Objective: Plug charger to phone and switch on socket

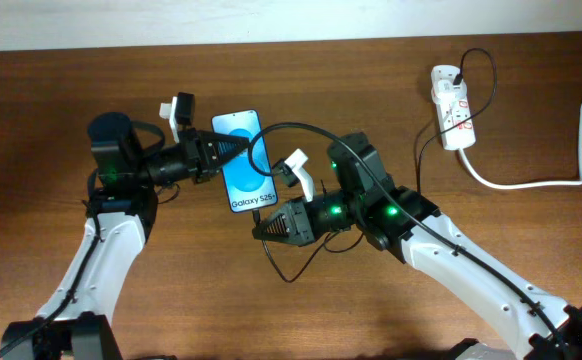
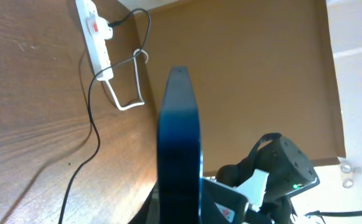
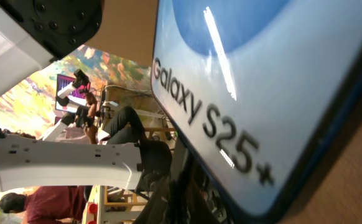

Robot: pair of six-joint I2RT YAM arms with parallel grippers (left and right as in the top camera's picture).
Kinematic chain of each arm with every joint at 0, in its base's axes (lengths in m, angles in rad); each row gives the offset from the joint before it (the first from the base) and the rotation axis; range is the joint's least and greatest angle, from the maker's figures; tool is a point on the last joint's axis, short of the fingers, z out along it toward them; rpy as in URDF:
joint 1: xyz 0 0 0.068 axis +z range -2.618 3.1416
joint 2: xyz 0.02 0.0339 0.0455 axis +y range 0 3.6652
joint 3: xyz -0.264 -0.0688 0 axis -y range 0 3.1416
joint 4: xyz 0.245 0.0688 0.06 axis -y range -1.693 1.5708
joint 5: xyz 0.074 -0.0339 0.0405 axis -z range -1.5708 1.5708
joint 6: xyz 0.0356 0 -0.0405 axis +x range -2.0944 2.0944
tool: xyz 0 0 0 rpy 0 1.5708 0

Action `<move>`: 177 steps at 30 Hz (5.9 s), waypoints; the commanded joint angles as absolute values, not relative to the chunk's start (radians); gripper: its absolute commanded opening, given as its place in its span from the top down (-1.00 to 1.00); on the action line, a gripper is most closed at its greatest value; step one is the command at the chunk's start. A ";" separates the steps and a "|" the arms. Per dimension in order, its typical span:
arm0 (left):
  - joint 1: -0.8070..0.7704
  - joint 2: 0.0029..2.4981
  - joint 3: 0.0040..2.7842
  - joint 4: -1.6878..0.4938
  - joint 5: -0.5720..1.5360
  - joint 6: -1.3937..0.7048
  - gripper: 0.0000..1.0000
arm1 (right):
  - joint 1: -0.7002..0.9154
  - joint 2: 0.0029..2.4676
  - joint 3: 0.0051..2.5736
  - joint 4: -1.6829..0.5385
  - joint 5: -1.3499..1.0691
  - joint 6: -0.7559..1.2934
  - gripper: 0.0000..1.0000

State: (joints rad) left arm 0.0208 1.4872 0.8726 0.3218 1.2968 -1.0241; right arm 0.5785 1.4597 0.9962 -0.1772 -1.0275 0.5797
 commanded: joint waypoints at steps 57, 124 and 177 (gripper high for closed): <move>0.078 1.485 0.800 0.393 1.156 -1.107 1.00 | 0.530 1.516 1.056 -0.239 -0.999 0.664 0.19; 0.104 1.485 0.800 0.392 1.189 -1.106 1.00 | 0.562 1.576 1.056 -0.115 -1.102 0.704 0.66; 0.033 1.463 0.799 0.173 1.374 -0.915 1.00 | 0.521 1.610 1.057 0.027 -1.019 0.795 0.91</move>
State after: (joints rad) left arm 0.0841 1.4944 0.8230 0.1936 1.2251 -0.9905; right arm 0.5701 1.6100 1.0168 -0.0284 -1.1809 0.8089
